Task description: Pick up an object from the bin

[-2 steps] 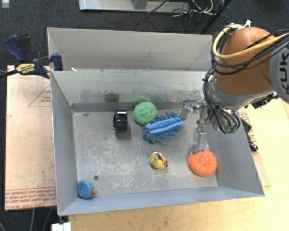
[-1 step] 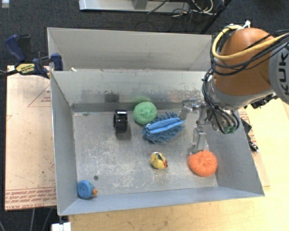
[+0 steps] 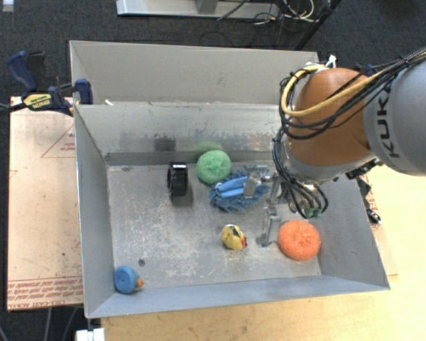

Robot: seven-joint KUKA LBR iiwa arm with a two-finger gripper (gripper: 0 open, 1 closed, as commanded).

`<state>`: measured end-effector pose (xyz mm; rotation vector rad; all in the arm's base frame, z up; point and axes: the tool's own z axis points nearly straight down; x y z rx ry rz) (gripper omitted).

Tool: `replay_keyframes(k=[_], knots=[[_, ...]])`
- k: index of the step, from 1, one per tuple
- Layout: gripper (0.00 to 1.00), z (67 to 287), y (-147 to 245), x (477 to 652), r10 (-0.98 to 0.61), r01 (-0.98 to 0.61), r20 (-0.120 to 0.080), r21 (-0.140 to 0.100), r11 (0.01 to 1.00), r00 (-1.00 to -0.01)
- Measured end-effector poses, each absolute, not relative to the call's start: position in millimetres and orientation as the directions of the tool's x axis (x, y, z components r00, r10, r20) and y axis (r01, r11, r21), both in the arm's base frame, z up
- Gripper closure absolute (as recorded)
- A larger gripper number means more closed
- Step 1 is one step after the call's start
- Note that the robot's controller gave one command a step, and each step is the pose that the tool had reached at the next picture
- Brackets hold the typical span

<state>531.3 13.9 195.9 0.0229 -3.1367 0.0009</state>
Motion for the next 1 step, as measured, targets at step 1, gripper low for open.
replay_keyframes(k=[1], knots=[[0.00,184.5,44.1,554.9,-0.009,-0.009,-0.008,0.003,1.000,-1.000]])
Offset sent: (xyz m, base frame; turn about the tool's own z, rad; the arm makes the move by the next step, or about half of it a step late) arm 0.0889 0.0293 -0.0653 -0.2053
